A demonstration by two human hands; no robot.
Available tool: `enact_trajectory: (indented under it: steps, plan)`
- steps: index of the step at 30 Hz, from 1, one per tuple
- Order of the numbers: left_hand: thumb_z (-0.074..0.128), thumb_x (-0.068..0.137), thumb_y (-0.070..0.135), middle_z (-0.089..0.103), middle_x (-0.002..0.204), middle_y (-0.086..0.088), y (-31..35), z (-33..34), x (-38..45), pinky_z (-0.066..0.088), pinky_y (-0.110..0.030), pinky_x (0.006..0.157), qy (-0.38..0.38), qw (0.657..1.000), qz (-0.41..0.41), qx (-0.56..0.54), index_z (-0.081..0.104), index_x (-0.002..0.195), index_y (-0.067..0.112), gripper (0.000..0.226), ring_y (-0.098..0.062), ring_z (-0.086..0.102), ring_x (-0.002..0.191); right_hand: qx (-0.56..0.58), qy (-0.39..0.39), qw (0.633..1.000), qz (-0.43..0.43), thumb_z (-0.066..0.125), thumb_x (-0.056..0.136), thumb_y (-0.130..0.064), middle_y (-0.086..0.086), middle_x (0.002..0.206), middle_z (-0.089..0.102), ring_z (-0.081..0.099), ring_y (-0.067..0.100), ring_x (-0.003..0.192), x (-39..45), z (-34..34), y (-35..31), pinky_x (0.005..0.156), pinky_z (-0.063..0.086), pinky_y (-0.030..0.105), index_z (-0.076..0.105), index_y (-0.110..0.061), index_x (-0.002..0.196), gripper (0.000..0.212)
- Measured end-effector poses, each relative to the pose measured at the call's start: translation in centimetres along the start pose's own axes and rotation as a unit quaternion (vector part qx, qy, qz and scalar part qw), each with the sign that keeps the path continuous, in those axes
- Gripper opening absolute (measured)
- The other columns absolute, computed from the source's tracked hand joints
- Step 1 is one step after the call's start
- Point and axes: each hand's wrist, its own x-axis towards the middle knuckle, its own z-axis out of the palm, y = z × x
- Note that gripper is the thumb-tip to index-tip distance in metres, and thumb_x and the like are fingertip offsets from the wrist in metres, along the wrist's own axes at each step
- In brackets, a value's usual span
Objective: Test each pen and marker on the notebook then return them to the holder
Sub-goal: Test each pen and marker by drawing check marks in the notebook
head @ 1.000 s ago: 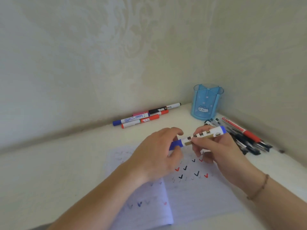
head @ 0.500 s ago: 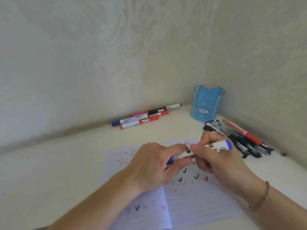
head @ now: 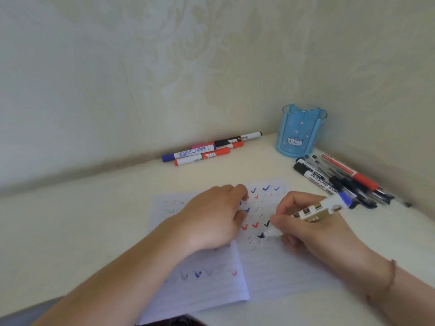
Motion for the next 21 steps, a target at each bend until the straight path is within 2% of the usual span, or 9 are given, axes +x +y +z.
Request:
enact_trajectory:
  steps: [4, 7, 10, 12, 16, 18, 21]
  plan:
    - [0.040, 0.098, 0.039, 0.056, 0.112, 0.007, 0.5, 1.4, -0.3, 0.048, -0.038, 0.082, 0.076, 0.996, 0.017, 0.046, 0.043, 0.126, 0.027, 0.030, -0.019, 0.052, 0.105, -0.015, 0.037, 0.999, -0.033, 0.075, 0.077, -0.006, 0.005, 0.044, 0.044, 0.035, 0.013, 0.041, -0.3, 0.1, 0.4, 0.040, 0.027, 0.018, 0.048, -0.005, 0.054, 0.035]
    - [0.045, 0.096, 0.030, 0.058, 0.109, 0.016, -0.2, 1.6, -0.6, 0.046, -0.031, 0.082, 0.115, 0.992, 0.032, -0.032, 0.044, 0.129, 0.029, 0.033, -0.011, 0.053, 0.099, -0.073, 0.031, 0.996, -0.050, 0.078, 0.076, -0.010, 0.001, 0.046, 0.042, 0.031, 0.011, 0.044, -0.2, 0.5, 0.7, 0.041, 0.025, 0.019, 0.049, -0.006, 0.054, 0.037]
    - [0.045, 0.093, 0.016, 0.048, 0.083, 0.024, -0.7, 1.5, -0.7, 0.036, -0.021, 0.069, 0.139, 0.983, 0.036, -0.117, 0.045, 0.122, 0.029, 0.032, 0.000, 0.046, 0.077, -0.111, 0.014, 0.992, -0.062, 0.077, 0.074, -0.011, -0.005, 0.047, 0.046, 0.034, 0.008, 0.045, -0.1, 0.8, 0.8, 0.042, 0.026, 0.017, 0.052, -0.008, 0.054, 0.033]
    - [0.043, 0.093, 0.017, 0.053, 0.088, 0.018, -0.7, 1.5, -0.7, 0.037, -0.018, 0.068, 0.157, 0.971, 0.038, -0.176, 0.042, 0.118, 0.032, 0.029, -0.001, 0.049, 0.077, -0.121, 0.011, 0.991, -0.065, 0.077, 0.075, -0.011, -0.005, 0.047, 0.049, 0.035, 0.009, 0.045, -0.1, 0.8, 0.9, 0.042, 0.028, 0.018, 0.053, -0.009, 0.054, 0.031]
    - [0.045, 0.100, 0.023, 0.058, 0.116, 0.010, -0.5, 1.5, -0.6, 0.044, -0.020, 0.086, 0.149, 0.959, 0.043, -0.238, 0.034, 0.122, 0.036, 0.028, -0.004, 0.055, 0.101, -0.144, -0.002, 0.987, -0.065, 0.075, 0.076, -0.013, 0.010, 0.055, 0.061, 0.041, 0.023, 0.049, -0.2, 0.8, 0.9, 0.047, 0.033, 0.025, 0.055, -0.010, 0.057, 0.027]
    - [0.048, 0.100, 0.023, 0.058, 0.119, 0.010, -0.5, 1.4, -0.5, 0.044, -0.019, 0.091, 0.132, 0.959, 0.037, -0.248, 0.030, 0.123, 0.040, 0.033, -0.004, 0.056, 0.109, -0.143, 0.000, 0.988, -0.057, 0.073, 0.075, -0.011, 0.003, 0.047, 0.051, 0.036, 0.014, 0.045, -0.2, 0.8, 0.8, 0.043, 0.029, 0.022, 0.052, -0.014, 0.052, 0.031]
    - [0.055, 0.098, 0.020, 0.063, 0.115, 0.011, -0.5, 1.4, -0.3, 0.041, -0.010, 0.085, 0.125, 0.959, 0.031, -0.252, 0.030, 0.120, 0.040, 0.038, 0.003, 0.058, 0.099, -0.146, 0.008, 0.988, -0.045, 0.071, 0.075, -0.008, -0.009, 0.043, 0.042, 0.030, 0.009, 0.043, -0.1, 0.8, 0.8, 0.041, 0.025, 0.017, 0.048, -0.019, 0.048, 0.037]
